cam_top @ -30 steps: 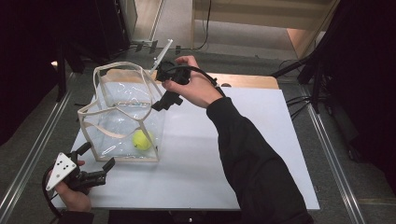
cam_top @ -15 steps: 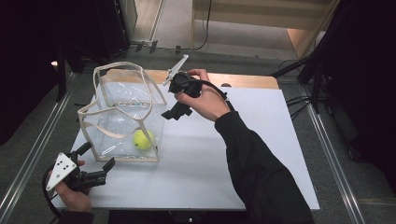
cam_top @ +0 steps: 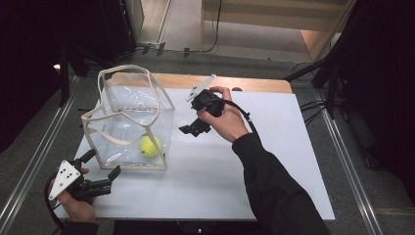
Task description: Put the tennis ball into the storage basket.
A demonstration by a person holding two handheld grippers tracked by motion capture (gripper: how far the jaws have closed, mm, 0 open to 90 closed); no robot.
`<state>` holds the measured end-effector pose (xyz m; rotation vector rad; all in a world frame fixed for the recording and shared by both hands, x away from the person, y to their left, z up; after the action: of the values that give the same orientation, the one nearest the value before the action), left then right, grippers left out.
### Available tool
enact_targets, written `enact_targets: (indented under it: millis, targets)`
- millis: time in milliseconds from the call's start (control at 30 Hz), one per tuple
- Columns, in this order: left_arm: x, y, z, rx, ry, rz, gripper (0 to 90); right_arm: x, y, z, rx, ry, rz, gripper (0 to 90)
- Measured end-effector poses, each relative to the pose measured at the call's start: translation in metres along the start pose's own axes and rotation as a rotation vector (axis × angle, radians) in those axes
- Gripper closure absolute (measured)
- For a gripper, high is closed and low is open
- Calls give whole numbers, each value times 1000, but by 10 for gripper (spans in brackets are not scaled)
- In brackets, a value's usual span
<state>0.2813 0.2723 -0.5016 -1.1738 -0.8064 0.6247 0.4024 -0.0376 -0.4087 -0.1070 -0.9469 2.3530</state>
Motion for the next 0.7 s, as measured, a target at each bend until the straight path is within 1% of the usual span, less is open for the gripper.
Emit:
enact_targets:
  millis: [67, 100, 167, 233, 367, 600, 633, 700]
  targets:
    - [0, 0, 0, 6, -1, -2, 0, -2, 5, 1, -22, 3, -7, 0]
    - [0, 0, 0, 8, -1, -3, 0, -2, 9, 2, -23, -1, -12, 0]
    - [0, 0, 1, 10, 0, -4, 0, -4, 15, 3, -24, 15, -22, 0]
    - [0, 0, 0, 9, -1, -4, 0, -6, 21, 2, -32, 20, -21, 0]
    - [0, 0, 0, 10, -2, -6, 0, -8, 34, 3, -47, 27, -46, 0]
    - [0, 0, 0, 12, -2, -6, 0, -12, 54, 6, -99, 30, -75, 0]
    - [0, 0, 0, 9, -2, -6, 0, -12, 57, 7, -109, 33, -82, 0]
    - [0, 0, 0, 12, -2, -6, 0, -13, 61, 9, -137, 29, -79, 0]
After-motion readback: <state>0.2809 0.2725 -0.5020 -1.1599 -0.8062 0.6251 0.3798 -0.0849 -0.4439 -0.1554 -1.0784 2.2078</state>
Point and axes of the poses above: each handheld gripper's, and its own axes: z roughly backward along the jaws, y roughly out of its underside, x roughly to its left, the point moved 6 cm from there along -z, roughly forward along the jaws, and after that the axes turned 13 degrees about -z, right-handed, at the moved point
